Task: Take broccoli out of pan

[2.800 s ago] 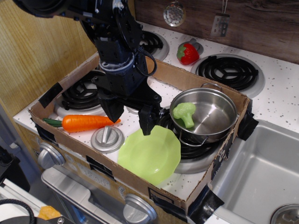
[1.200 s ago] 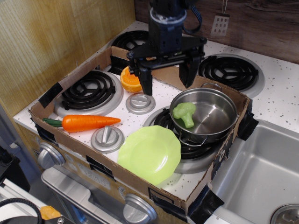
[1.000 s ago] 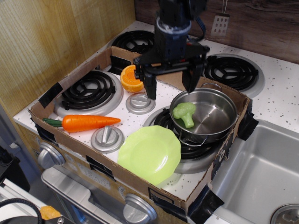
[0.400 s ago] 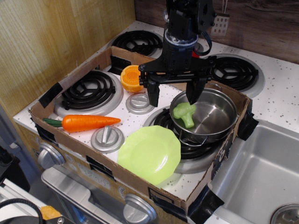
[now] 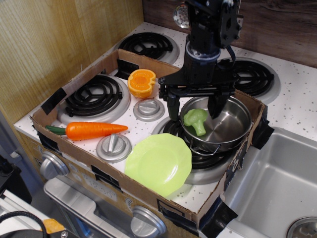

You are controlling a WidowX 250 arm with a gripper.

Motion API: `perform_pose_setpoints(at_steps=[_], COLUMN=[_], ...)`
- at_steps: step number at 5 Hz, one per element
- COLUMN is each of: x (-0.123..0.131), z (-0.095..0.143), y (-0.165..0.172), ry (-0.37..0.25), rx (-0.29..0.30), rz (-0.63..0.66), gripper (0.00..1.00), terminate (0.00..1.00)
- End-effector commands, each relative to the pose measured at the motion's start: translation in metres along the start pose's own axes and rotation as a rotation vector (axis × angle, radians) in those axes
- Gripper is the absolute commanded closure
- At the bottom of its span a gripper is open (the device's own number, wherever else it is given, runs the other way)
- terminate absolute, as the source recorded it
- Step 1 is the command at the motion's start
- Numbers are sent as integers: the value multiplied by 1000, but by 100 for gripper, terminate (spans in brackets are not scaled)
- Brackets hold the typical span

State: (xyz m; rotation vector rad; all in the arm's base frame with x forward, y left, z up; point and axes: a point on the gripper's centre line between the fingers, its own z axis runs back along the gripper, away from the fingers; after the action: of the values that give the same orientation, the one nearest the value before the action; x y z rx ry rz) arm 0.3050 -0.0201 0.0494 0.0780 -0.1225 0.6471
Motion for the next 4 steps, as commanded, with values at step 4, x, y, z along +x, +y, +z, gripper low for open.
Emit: perform_pose_setpoints(at_steps=[4], x=[3], z=[-15], y=[-30], ry=[-25], rx=[-76], rz=[-82], gripper=[0], terminate=[0])
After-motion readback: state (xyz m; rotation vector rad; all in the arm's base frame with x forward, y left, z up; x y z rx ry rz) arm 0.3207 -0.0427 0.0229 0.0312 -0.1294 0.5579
